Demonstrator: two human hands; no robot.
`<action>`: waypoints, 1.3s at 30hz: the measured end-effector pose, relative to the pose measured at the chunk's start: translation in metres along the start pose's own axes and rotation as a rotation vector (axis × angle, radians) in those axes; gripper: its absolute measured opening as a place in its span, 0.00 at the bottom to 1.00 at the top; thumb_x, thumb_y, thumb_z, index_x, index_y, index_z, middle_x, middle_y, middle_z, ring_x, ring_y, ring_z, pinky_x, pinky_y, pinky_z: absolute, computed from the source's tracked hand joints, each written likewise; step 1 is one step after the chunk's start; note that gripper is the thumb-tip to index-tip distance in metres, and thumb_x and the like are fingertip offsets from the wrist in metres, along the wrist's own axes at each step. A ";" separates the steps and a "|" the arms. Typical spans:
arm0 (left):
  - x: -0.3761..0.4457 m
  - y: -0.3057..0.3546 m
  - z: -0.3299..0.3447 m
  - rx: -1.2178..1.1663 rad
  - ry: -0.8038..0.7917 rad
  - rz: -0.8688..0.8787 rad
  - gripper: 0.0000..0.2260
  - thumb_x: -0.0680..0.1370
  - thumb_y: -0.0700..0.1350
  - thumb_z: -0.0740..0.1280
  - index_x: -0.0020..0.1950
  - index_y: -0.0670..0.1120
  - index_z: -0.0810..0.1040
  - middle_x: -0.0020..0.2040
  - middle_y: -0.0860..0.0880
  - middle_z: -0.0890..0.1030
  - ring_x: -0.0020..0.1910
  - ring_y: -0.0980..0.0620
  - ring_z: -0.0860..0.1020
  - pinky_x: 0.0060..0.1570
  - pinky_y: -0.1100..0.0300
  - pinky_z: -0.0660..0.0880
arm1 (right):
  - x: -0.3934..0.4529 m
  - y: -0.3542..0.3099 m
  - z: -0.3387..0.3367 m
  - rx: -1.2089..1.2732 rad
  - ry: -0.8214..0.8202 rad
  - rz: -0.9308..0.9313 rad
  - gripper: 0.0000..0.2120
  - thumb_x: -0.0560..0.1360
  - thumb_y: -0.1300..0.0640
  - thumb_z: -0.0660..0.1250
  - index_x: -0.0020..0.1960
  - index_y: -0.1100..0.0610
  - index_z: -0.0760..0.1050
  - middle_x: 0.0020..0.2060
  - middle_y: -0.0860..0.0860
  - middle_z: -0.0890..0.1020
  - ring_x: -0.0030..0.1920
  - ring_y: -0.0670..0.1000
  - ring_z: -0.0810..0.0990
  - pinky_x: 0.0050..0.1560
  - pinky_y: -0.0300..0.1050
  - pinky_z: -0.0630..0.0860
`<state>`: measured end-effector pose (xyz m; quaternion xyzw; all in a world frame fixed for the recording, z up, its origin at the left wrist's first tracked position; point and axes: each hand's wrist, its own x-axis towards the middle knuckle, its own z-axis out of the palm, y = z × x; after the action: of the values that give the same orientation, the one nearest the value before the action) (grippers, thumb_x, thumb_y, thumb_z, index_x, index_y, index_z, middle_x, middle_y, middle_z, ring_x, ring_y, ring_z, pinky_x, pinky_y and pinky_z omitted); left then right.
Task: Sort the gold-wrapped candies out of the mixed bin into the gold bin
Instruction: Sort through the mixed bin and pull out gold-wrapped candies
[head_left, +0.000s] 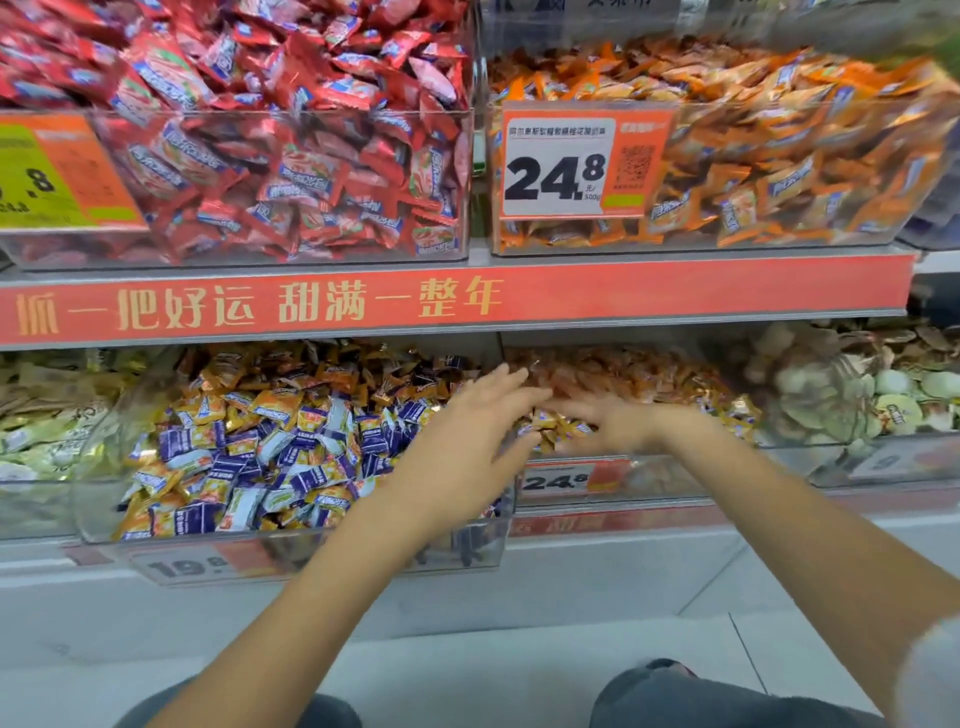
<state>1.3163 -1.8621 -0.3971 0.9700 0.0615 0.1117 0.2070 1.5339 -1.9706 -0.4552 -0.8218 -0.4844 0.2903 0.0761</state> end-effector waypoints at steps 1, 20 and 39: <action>-0.018 -0.007 0.000 -0.022 0.031 -0.024 0.19 0.82 0.51 0.56 0.74 0.55 0.63 0.76 0.56 0.60 0.76 0.58 0.51 0.71 0.67 0.46 | 0.010 0.011 -0.001 -0.063 -0.025 0.100 0.33 0.74 0.32 0.57 0.74 0.32 0.45 0.77 0.44 0.41 0.77 0.52 0.44 0.75 0.58 0.48; -0.128 -0.097 -0.015 0.017 0.518 -0.311 0.14 0.76 0.54 0.57 0.37 0.51 0.78 0.28 0.57 0.73 0.31 0.56 0.71 0.28 0.60 0.68 | 0.051 -0.195 0.016 -0.106 0.404 -0.118 0.19 0.81 0.51 0.59 0.69 0.55 0.67 0.61 0.56 0.76 0.58 0.57 0.75 0.56 0.50 0.74; -0.137 -0.122 -0.042 -0.240 0.766 -0.556 0.07 0.76 0.49 0.65 0.39 0.52 0.79 0.28 0.57 0.76 0.32 0.56 0.76 0.31 0.56 0.74 | 0.100 -0.221 0.031 0.340 0.335 -0.205 0.20 0.81 0.47 0.58 0.68 0.57 0.67 0.58 0.51 0.76 0.38 0.48 0.76 0.31 0.34 0.70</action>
<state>1.1650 -1.7584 -0.4366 0.7751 0.3768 0.4076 0.3019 1.3867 -1.7767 -0.4305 -0.7805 -0.4900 0.2182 0.3212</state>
